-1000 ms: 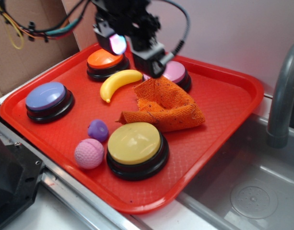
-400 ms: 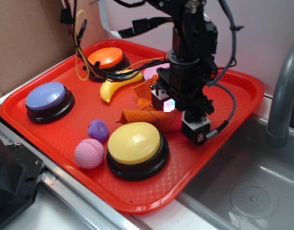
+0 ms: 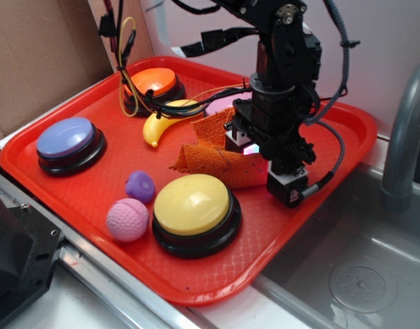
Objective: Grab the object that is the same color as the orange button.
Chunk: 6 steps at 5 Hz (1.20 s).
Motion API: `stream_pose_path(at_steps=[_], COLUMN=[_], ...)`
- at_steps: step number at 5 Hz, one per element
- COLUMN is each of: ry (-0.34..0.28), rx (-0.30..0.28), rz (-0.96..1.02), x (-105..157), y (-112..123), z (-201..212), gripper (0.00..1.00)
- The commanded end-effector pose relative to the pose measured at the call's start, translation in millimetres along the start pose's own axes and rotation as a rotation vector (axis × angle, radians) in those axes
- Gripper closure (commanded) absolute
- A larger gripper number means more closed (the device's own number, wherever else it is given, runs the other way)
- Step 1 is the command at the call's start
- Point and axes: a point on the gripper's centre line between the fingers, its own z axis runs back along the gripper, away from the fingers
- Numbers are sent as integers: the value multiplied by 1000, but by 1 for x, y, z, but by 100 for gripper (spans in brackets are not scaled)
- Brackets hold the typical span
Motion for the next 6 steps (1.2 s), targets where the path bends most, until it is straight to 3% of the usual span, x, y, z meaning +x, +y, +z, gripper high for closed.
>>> stream_pose_path(at_steps=[1,2,3,4,5,6], ry=[28,9,-29,-112,-165,-230], rx=[-84,-68,-66,-104,-126,-116], rz=[-34,-76,34,154,302,428], x=[-8,-18,-32,-52,-82,-103], y=[17,39,64,103,139,161], z=[27,68,110,147,167,171], gripper=[100,100,100,100,100,100])
